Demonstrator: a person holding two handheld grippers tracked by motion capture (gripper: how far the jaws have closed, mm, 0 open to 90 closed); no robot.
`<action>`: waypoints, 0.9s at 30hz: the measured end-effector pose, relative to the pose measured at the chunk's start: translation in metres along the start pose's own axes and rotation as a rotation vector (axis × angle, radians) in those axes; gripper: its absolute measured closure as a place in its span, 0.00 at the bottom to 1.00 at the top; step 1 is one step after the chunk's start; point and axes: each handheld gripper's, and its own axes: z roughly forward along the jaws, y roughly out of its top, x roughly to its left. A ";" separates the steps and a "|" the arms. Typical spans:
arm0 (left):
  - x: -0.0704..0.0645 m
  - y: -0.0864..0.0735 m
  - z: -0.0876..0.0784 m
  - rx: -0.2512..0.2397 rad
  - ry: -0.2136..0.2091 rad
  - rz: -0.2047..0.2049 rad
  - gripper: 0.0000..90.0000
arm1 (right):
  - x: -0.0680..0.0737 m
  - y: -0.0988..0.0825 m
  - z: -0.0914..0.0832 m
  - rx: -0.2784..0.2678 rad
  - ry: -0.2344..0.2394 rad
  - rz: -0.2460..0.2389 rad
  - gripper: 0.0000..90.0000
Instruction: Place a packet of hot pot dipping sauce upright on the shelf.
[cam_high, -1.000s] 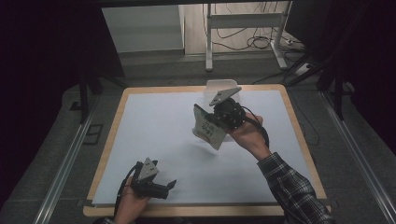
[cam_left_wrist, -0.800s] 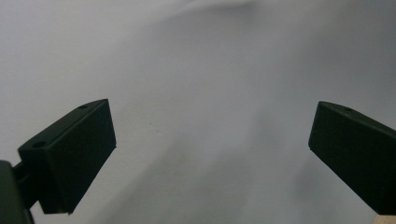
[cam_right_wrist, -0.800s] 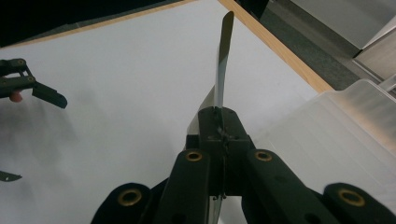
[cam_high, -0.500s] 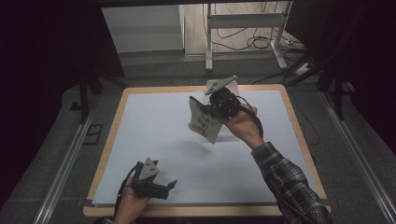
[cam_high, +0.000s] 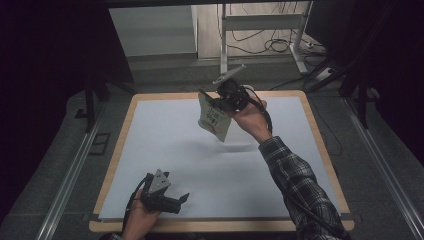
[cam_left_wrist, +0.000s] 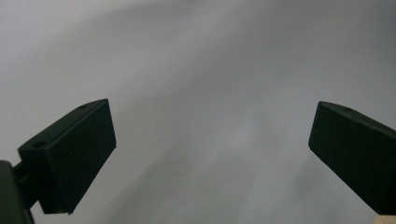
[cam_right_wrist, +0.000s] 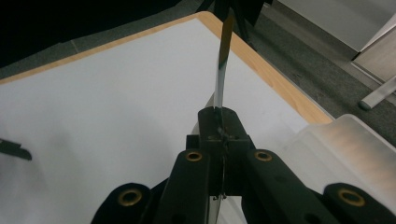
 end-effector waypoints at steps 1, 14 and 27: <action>0.000 0.000 0.000 0.000 0.000 0.001 0.01 | -0.002 0.002 0.001 -0.003 -0.002 0.000 0.99; -0.001 0.000 0.000 0.001 -0.003 0.005 0.01 | -0.022 0.024 0.022 -0.020 -0.008 0.034 0.99; -0.002 0.001 0.001 0.002 -0.008 0.007 0.01 | -0.045 0.036 0.046 -0.016 -0.049 0.063 0.99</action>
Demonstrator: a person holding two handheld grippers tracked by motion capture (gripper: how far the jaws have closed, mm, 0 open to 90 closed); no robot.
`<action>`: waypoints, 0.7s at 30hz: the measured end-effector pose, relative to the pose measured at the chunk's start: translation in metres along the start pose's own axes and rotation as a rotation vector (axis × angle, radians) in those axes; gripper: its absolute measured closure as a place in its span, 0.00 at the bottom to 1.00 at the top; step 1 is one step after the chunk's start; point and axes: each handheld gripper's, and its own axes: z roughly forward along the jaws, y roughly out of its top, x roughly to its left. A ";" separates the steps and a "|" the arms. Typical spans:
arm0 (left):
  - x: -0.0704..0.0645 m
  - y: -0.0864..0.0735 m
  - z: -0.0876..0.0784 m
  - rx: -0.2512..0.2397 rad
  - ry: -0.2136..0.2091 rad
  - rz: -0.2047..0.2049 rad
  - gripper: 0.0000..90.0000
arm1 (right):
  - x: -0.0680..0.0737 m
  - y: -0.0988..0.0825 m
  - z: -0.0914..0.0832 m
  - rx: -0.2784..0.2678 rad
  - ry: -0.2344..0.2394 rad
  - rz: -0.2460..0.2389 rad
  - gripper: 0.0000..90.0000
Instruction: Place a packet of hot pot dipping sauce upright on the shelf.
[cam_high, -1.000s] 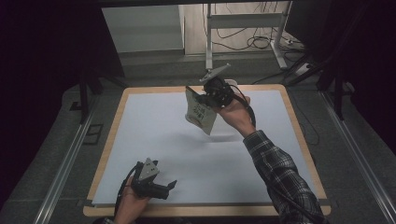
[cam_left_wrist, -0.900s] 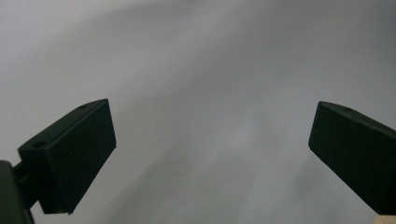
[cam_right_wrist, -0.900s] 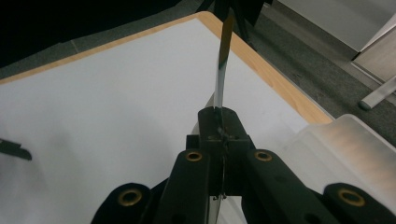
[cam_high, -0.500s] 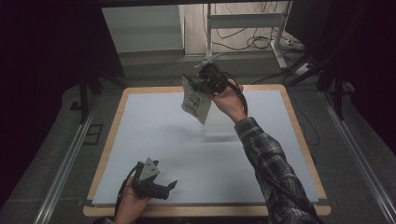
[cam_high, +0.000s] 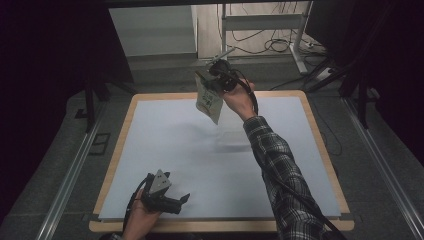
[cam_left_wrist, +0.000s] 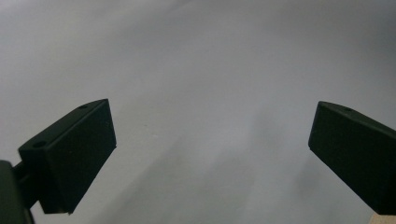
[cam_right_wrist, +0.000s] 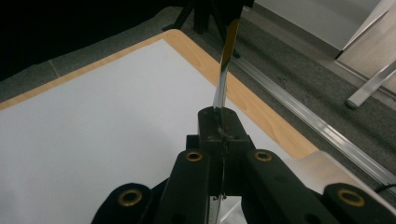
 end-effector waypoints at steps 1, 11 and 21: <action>0.000 0.000 0.000 0.001 0.000 0.002 0.01 | -0.002 0.001 0.001 -0.004 -0.002 0.000 0.99; 0.000 0.000 0.000 0.001 -0.003 0.000 0.01 | -0.020 0.008 0.009 0.001 -0.034 0.005 0.99; 0.000 0.000 0.000 0.003 -0.003 -0.001 0.01 | -0.032 0.011 0.008 0.015 -0.052 -0.009 0.99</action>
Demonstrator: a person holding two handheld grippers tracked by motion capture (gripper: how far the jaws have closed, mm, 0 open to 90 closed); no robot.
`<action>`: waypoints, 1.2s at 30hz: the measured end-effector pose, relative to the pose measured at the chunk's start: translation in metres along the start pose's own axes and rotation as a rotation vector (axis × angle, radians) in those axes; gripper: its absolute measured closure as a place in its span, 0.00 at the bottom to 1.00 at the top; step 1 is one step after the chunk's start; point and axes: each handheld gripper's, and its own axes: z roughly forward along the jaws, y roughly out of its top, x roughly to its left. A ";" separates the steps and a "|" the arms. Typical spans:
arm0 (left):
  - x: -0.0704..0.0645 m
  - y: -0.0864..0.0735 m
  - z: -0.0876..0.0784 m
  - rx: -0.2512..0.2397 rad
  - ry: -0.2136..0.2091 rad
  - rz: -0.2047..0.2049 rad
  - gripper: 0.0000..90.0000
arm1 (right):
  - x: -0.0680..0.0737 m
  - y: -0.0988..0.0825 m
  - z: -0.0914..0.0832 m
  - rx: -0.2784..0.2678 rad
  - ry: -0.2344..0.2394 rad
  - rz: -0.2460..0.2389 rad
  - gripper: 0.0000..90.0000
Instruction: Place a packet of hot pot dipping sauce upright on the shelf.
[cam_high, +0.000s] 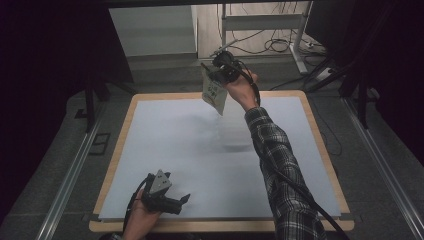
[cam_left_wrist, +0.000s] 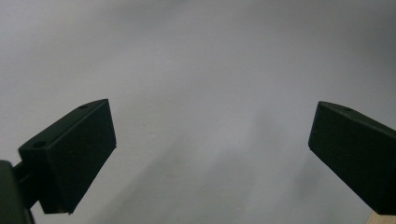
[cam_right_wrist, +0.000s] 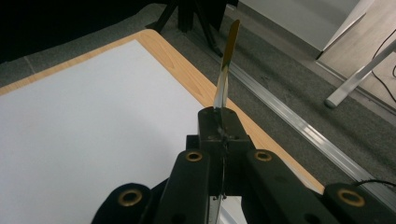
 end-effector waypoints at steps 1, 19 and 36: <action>0.000 0.000 0.000 0.000 0.000 0.000 0.01 | -0.002 -0.002 0.001 0.007 0.003 -0.004 0.99; 0.000 0.000 0.002 0.011 0.006 0.006 0.01 | -0.025 -0.031 -0.028 0.071 0.089 -0.020 0.99; -0.001 0.000 0.003 0.018 0.013 0.008 0.01 | -0.043 -0.056 -0.046 0.160 0.057 0.000 0.99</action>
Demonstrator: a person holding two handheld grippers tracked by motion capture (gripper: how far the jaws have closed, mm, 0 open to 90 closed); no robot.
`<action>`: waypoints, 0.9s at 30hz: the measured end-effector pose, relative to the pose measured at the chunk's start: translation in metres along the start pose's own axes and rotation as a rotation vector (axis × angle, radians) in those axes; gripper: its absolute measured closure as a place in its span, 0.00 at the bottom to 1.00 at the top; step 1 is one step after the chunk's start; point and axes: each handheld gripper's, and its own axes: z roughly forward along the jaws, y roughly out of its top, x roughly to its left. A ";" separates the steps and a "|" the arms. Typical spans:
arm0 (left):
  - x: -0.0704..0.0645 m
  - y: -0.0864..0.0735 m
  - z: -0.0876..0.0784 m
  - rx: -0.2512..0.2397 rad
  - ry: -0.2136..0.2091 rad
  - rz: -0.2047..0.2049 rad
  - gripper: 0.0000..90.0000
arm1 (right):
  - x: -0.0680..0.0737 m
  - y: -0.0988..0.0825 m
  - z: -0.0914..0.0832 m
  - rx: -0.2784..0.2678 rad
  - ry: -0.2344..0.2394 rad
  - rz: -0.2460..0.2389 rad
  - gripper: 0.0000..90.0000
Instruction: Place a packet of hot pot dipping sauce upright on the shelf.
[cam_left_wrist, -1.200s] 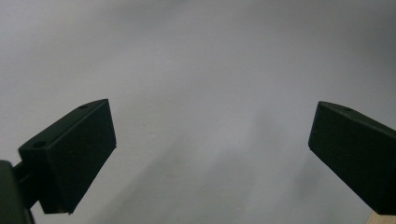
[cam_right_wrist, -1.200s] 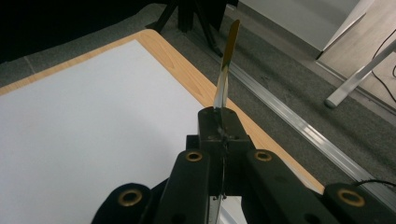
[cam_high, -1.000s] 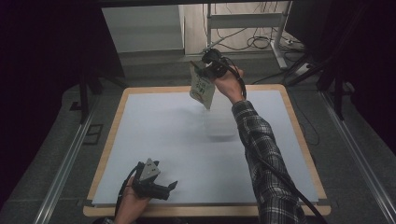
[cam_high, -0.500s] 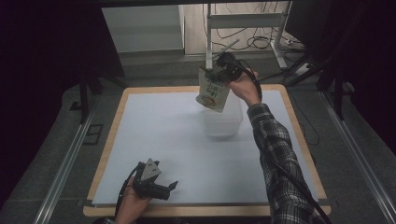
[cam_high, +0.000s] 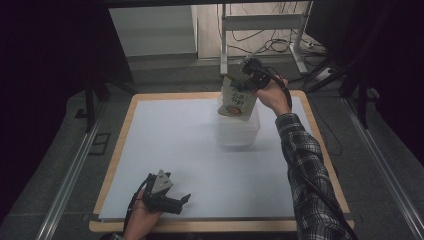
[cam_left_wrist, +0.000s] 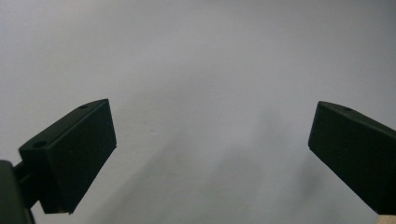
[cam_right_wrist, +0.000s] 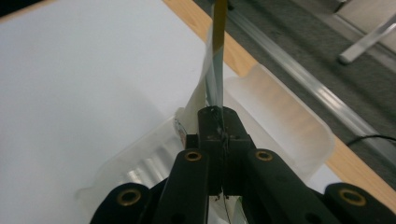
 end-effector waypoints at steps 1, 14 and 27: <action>0.000 0.000 0.000 0.000 0.000 0.000 0.01 | 0.000 -0.001 0.002 -0.001 -0.019 -0.004 0.99; 0.000 0.000 0.000 0.003 0.002 0.003 0.01 | -0.007 -0.004 -0.005 0.039 -0.044 0.005 0.99; 0.000 0.000 0.000 0.005 0.005 0.005 0.01 | -0.007 -0.005 -0.005 0.062 -0.070 -0.019 0.99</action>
